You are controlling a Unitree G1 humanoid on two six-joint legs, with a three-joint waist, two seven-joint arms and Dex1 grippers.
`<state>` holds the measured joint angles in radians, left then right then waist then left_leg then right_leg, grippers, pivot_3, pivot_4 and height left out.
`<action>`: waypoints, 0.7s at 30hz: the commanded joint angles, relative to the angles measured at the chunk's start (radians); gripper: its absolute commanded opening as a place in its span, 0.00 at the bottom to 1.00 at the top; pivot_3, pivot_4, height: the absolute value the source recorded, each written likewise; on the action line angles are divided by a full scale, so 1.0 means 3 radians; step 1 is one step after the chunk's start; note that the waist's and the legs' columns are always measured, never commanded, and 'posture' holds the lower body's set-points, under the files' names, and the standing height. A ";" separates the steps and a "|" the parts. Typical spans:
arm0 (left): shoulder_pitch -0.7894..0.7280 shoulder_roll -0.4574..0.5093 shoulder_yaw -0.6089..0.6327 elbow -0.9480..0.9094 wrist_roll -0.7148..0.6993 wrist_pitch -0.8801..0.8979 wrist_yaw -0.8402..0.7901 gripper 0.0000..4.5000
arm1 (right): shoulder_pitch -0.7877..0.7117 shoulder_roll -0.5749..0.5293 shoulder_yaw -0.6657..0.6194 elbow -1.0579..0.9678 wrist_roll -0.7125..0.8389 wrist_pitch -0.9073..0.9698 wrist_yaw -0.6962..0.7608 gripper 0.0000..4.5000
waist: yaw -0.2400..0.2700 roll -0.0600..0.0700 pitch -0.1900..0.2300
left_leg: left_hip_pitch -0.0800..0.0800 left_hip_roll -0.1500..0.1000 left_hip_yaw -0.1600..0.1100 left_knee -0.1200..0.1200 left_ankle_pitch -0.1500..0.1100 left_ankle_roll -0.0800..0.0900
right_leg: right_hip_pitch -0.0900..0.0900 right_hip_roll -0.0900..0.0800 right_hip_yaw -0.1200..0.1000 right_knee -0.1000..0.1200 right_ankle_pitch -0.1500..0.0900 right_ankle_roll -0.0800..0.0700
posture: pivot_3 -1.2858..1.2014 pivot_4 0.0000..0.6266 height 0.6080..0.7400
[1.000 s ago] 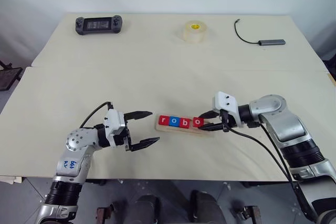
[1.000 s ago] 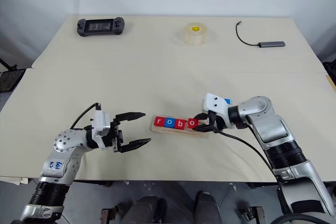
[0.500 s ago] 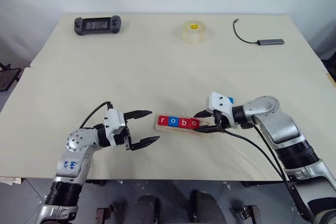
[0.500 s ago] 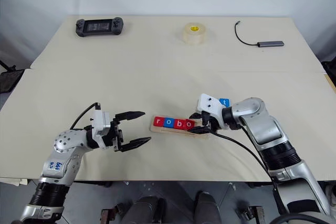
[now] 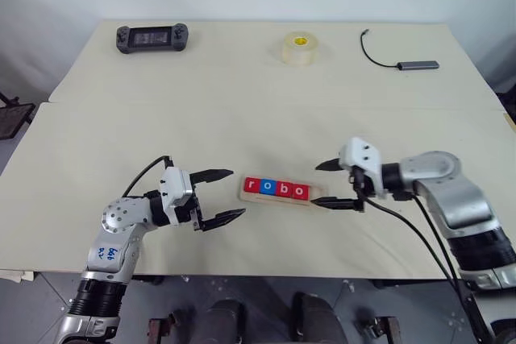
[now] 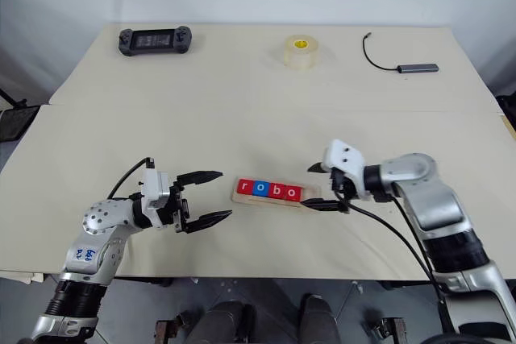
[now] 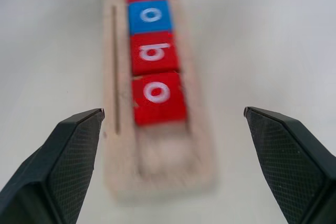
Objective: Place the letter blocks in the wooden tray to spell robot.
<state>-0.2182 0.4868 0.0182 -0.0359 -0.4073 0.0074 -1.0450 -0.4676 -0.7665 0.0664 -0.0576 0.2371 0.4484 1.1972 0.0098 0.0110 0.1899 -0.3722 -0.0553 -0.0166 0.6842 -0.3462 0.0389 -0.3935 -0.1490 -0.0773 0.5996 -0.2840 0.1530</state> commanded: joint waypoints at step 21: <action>-0.0084 0.0018 -0.0011 0.0002 -0.0027 -0.0016 -0.0071 1.00 | 0.0014 0.0046 0.0253 0.0050 -0.0074 -0.0021 -0.0227 0.01 | 0.0041 0.0000 0.0000 | 0.0003 0.0001 0.0003 0.0001 0.0001 0.0000 | 0.0001 0.0000 0.0002 0.0002 0.0000 0.0000 | 0.52 0.24 1.00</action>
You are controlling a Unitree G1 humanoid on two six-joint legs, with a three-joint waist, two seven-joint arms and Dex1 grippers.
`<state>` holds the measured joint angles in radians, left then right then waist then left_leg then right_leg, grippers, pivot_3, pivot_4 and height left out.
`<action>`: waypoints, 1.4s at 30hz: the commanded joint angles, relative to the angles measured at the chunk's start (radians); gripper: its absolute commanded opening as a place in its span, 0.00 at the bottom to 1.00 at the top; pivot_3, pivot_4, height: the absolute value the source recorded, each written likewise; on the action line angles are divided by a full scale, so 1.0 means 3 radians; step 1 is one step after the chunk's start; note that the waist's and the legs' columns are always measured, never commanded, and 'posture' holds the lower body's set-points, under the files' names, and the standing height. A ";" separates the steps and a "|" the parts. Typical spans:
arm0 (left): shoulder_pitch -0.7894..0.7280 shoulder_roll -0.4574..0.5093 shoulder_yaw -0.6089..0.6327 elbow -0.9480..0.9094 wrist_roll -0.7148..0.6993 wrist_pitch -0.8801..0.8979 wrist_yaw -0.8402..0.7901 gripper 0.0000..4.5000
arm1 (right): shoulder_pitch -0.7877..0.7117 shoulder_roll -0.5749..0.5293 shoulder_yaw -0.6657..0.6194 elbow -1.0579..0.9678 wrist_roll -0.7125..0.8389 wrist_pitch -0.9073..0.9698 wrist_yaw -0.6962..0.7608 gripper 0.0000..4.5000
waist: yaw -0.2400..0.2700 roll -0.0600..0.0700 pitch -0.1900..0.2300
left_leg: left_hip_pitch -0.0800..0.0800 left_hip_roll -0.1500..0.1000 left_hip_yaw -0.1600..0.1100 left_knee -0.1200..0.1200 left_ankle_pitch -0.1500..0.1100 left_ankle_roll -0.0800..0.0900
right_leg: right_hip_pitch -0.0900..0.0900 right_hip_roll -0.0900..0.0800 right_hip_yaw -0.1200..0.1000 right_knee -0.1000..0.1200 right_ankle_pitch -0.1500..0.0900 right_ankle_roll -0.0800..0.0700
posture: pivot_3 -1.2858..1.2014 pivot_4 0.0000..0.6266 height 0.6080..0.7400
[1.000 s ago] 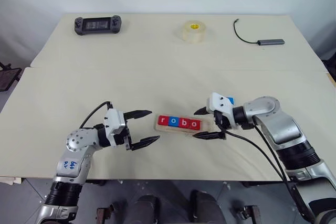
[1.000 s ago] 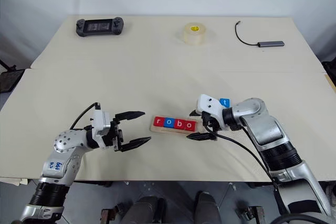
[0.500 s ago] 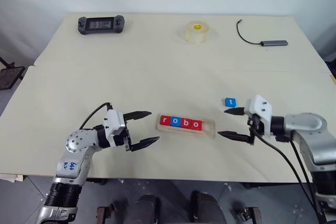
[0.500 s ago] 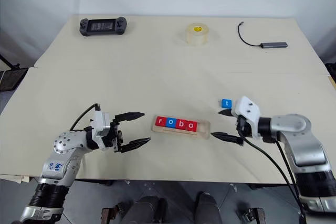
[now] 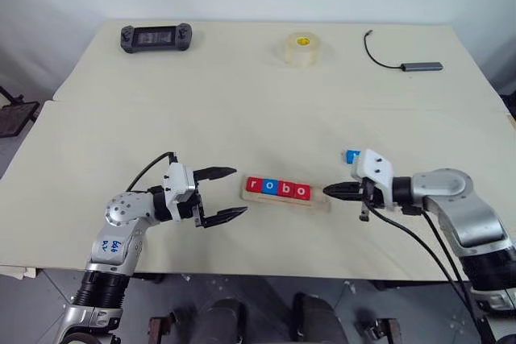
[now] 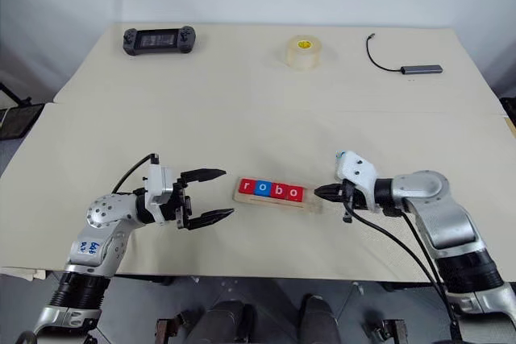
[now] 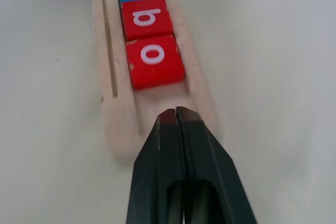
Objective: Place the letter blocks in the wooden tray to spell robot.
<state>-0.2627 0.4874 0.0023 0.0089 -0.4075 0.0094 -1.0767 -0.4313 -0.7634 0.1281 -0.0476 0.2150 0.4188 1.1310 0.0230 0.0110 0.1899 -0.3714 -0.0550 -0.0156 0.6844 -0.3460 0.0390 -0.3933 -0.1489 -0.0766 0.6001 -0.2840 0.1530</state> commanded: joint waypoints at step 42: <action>-0.0183 -0.0056 0.0025 0.0184 -0.0011 -0.0079 0.0003 1.00 | 0.2227 0.0739 -0.2243 -0.0367 0.0528 -0.1335 -0.1078 0.98 | 0.0006 0.0003 -0.0002 | 0.0005 -0.0002 0.0004 -0.0001 0.0000 0.0002 | 0.0004 0.0001 0.0004 0.0004 0.0000 0.0000 | 0.52 0.24 1.00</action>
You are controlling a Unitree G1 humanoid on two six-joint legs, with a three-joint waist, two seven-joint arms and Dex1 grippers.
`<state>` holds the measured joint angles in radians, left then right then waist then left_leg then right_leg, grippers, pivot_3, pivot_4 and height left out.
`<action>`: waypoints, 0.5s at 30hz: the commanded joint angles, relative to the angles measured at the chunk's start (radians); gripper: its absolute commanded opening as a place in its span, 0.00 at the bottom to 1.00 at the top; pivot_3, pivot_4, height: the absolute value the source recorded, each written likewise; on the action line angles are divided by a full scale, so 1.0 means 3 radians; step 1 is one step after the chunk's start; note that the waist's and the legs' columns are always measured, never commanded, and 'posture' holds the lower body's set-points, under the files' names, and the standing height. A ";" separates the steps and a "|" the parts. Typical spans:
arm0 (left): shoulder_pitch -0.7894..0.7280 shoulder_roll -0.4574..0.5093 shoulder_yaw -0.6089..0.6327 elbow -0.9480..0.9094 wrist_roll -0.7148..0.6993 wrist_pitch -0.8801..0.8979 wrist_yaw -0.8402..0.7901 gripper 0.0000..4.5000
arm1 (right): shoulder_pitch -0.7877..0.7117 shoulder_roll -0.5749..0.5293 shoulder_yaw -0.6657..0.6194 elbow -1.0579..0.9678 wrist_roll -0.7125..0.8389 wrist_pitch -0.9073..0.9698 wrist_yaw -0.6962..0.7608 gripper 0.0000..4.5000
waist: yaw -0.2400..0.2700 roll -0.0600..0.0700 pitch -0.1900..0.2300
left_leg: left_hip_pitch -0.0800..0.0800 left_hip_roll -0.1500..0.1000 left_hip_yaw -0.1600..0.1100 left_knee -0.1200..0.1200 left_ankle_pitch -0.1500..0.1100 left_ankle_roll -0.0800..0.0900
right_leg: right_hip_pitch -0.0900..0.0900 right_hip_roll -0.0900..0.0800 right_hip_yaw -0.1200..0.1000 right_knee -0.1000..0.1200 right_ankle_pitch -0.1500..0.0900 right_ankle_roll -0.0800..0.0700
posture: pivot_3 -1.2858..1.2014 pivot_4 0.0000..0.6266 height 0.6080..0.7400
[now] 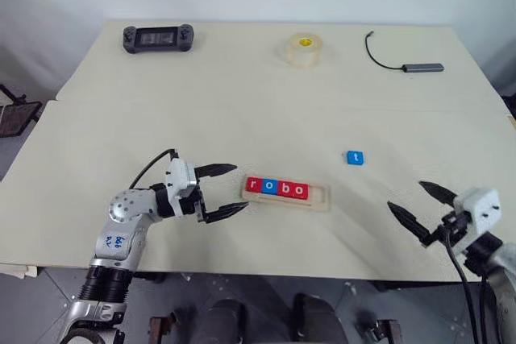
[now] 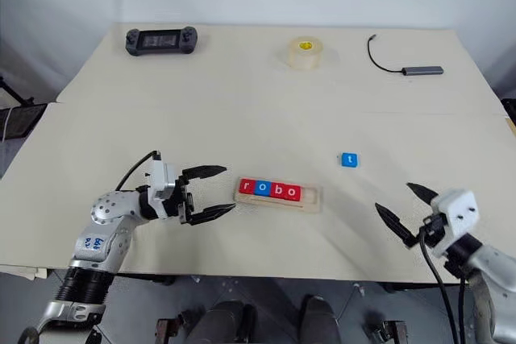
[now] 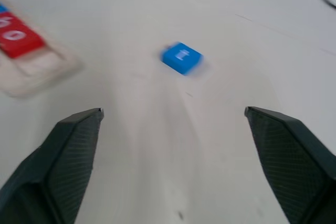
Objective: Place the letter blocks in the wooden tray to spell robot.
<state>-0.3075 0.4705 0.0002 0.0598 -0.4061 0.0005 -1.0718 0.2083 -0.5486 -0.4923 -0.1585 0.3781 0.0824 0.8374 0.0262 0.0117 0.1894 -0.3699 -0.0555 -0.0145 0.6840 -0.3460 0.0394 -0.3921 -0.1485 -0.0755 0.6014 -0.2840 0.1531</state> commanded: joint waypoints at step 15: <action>0.0007 0.0003 0.0025 -0.0049 -0.0021 -0.0036 -0.0011 1.00 | -0.0937 -0.0079 0.0530 -0.0112 0.0115 0.1117 -0.0747 0.98 | -0.0020 0.0002 -0.0001 | 0.0004 0.0003 0.0003 0.0001 0.0002 0.0001 | -0.0003 0.0000 0.0008 0.0006 0.0000 0.0000 | 0.52 0.24 1.00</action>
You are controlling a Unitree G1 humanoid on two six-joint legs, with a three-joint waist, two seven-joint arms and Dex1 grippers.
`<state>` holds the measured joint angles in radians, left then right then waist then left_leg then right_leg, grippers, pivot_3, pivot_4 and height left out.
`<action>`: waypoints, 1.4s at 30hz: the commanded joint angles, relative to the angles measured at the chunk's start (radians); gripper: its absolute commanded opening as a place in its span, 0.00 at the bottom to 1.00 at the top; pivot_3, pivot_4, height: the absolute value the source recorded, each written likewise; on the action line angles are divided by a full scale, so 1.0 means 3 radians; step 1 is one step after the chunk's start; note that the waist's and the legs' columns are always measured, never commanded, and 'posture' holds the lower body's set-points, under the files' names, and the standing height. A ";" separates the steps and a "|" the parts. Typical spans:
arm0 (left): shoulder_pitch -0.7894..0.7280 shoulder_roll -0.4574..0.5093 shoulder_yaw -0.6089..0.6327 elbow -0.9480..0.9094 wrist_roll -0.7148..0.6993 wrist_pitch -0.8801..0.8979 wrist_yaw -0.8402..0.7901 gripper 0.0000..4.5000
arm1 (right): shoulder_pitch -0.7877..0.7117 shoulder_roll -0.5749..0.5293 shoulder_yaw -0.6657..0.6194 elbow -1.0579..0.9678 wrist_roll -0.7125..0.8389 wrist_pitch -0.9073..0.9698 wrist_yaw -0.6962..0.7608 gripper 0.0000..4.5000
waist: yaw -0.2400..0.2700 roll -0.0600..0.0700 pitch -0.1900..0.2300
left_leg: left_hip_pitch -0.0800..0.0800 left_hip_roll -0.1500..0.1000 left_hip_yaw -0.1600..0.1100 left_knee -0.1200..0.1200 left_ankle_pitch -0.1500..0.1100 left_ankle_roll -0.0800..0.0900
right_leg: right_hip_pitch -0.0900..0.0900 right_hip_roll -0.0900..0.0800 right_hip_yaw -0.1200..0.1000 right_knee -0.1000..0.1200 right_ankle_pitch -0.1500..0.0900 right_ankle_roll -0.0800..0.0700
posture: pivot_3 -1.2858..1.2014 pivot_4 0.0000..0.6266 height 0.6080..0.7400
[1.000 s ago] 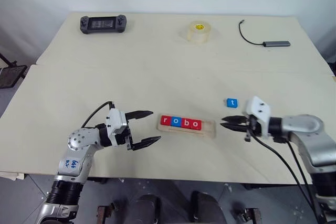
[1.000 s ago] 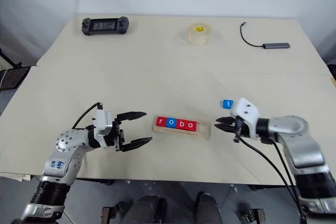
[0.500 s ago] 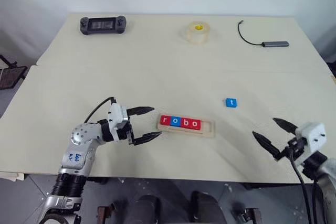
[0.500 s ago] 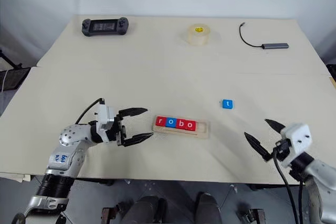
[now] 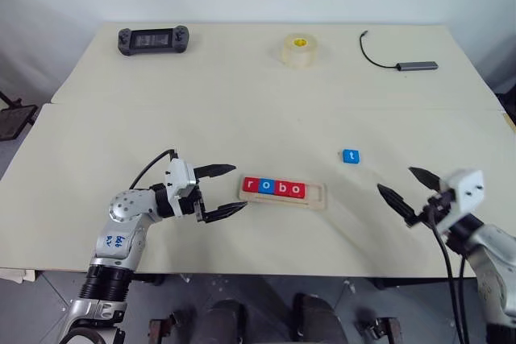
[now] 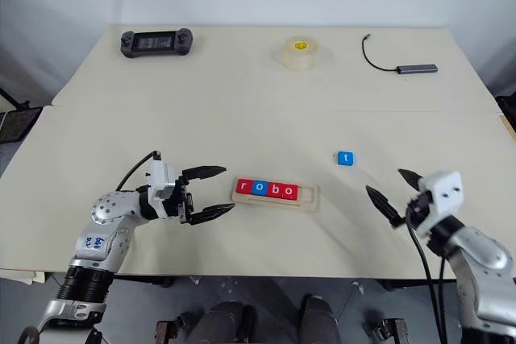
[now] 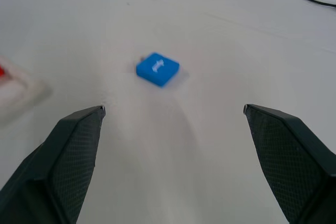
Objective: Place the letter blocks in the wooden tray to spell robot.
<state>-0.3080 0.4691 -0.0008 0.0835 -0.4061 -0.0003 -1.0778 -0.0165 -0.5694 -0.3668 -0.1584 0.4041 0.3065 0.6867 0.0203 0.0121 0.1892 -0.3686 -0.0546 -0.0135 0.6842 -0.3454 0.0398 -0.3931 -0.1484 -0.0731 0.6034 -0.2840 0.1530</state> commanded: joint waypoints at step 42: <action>-0.0104 -0.0056 -0.0054 0.0024 -0.0013 -0.0061 -0.0088 1.00 | -0.0229 0.0866 0.0227 -0.1972 -0.0009 0.3020 -0.1999 0.33 | 0.0000 0.0001 -0.0001 | -0.0010 -0.0005 -0.0003 -0.0002 0.0000 0.0001 | -0.0011 0.0001 0.0001 0.0007 -0.0002 -0.0003 | 0.52 0.24 1.00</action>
<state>-0.3303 0.4511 -0.0196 0.0964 -0.4061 -0.0028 -1.0948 -0.0892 -0.3180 -0.2763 -0.7009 0.4020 1.2103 0.1006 0.0204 0.0124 0.1890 -0.3716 -0.0561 -0.0143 0.6835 -0.3455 0.0400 -0.3964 -0.1481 -0.0728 0.6054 -0.2845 0.1522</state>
